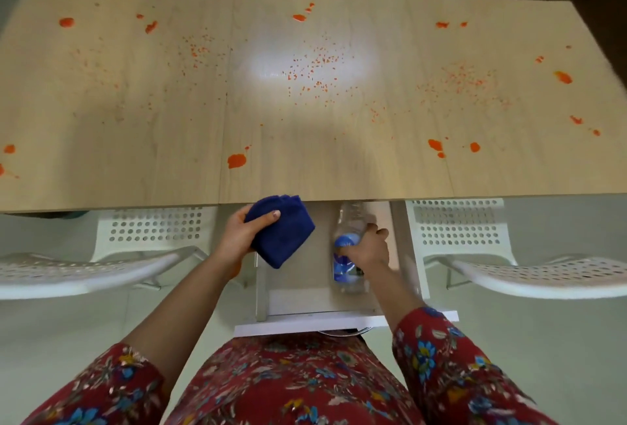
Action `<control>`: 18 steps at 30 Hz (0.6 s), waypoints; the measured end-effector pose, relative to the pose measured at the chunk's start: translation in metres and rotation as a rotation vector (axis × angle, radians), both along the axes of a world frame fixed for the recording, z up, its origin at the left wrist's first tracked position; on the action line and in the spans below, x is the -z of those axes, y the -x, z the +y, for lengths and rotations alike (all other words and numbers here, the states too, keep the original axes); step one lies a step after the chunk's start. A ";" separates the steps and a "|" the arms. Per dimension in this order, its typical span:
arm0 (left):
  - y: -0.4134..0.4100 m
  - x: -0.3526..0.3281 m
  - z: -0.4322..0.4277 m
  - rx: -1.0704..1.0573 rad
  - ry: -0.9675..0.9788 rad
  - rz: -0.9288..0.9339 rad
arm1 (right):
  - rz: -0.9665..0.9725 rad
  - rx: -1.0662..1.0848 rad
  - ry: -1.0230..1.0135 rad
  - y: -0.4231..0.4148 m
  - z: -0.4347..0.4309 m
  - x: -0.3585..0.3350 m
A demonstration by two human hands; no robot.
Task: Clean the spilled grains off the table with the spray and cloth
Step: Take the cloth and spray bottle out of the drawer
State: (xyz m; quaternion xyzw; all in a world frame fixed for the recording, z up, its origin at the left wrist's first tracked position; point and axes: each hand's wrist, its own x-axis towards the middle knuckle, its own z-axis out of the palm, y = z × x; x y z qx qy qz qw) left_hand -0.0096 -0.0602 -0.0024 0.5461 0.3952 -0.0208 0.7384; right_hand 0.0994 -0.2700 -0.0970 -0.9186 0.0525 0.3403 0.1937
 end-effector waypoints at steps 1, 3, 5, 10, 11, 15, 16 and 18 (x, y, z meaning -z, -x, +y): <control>0.001 -0.003 0.003 -0.015 -0.014 -0.004 | -0.003 -0.063 0.018 -0.001 0.001 0.000; 0.004 -0.008 0.009 -0.039 -0.031 -0.005 | -0.012 -0.144 0.003 0.000 0.001 0.003; 0.006 -0.011 0.015 -0.059 -0.040 -0.014 | -0.053 -0.236 -0.008 0.003 -0.002 0.003; 0.003 -0.020 0.025 -0.115 -0.080 -0.044 | -0.048 -0.530 -0.045 0.005 -0.021 -0.012; 0.001 -0.021 0.025 -0.138 -0.087 -0.049 | -0.013 -0.512 -0.121 0.005 -0.027 -0.015; -0.014 -0.028 0.025 -0.282 -0.049 -0.112 | 0.004 -0.211 -0.476 0.002 -0.046 -0.049; -0.018 -0.028 0.025 -0.316 -0.033 -0.122 | -0.013 -0.110 -0.519 -0.003 -0.045 -0.060; -0.034 -0.026 0.021 -0.310 -0.021 -0.133 | -0.075 0.058 -0.651 -0.014 -0.043 -0.084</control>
